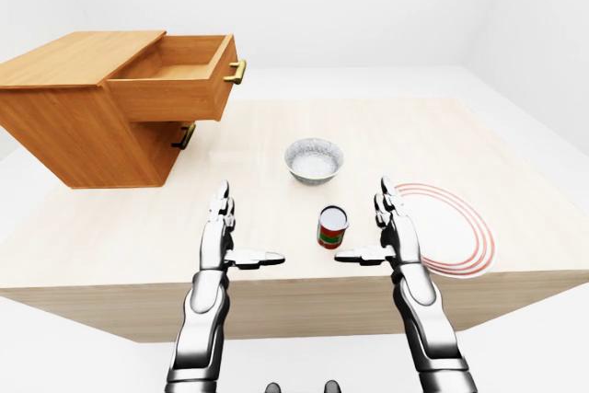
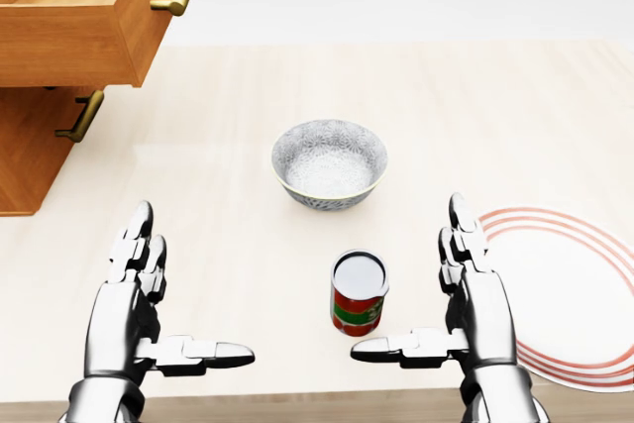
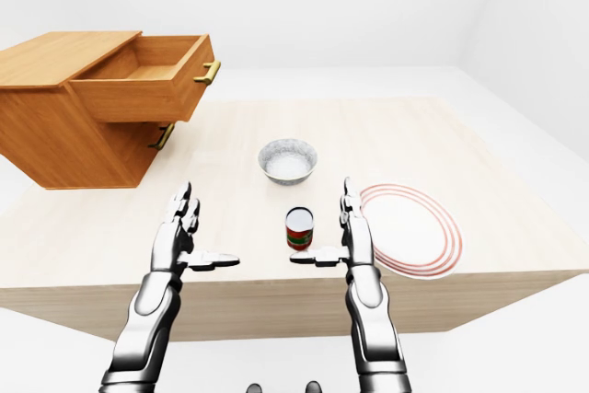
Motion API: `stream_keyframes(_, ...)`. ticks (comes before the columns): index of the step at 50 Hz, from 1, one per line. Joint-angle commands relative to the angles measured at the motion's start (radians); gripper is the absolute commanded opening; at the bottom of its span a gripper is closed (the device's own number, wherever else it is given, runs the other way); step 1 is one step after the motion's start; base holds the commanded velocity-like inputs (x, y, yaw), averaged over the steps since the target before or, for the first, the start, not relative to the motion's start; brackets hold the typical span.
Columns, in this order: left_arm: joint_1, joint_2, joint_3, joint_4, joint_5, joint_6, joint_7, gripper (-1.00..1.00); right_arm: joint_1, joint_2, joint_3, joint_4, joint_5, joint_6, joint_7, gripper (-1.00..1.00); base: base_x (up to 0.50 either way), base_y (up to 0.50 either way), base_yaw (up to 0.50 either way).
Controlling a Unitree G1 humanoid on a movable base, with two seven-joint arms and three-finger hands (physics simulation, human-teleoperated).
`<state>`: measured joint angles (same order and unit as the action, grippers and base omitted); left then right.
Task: Put the ketchup in the top drawer of the cabinet.
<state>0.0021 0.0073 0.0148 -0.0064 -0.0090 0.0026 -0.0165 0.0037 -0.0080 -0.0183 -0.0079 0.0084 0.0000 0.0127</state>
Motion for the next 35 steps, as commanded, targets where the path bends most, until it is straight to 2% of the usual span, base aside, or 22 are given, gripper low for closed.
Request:
stream_keyframes(1,0.015,0.012,0.025,-0.044,-0.023,0.022,-0.034,1.0,0.019,-0.01,-0.029,-0.042,0.016,0.008,0.015,1.0,0.0,0.0,0.0)
stream_keyframes(8,0.044,0.009,0.025,-0.117,-0.034,0.053,-0.044,1.0,0.061,-0.006,-0.027,-0.157,0.016,0.052,0.013,1.0,0.0,0.0,0.0)
stream_keyframes(12,0.096,0.007,0.019,-0.236,-0.044,0.085,-0.056,1.0,0.091,0.0,-0.024,-0.251,0.028,0.082,0.013,1.0,0.0,0.0,0.0)
stream_keyframes(19,0.176,0.005,0.05,-0.456,-0.09,0.085,-0.09,1.0,0.162,0.007,-0.012,-0.434,0.021,0.087,0.01,1.0,0.0,0.0,0.0)
stream_keyframes(26,0.194,0.0,0.096,-0.558,-0.12,0.085,-0.111,1.0,0.232,0.02,-0.025,-0.642,0.066,0.087,0.012,1.0,0.0,0.0,0.0)
stream_keyframes(31,0.236,-0.012,0.147,-0.692,-0.168,0.085,-0.141,1.0,0.282,0.03,-0.037,-0.788,0.071,0.087,0.005,1.0,0.0,0.0,0.0)
stream_keyframes(35,0.271,-0.03,0.214,-0.817,-0.223,0.085,-0.174,1.0,0.314,0.04,-0.036,-0.875,0.063,0.087,0.005,1.0,0.0,0.0,0.0)
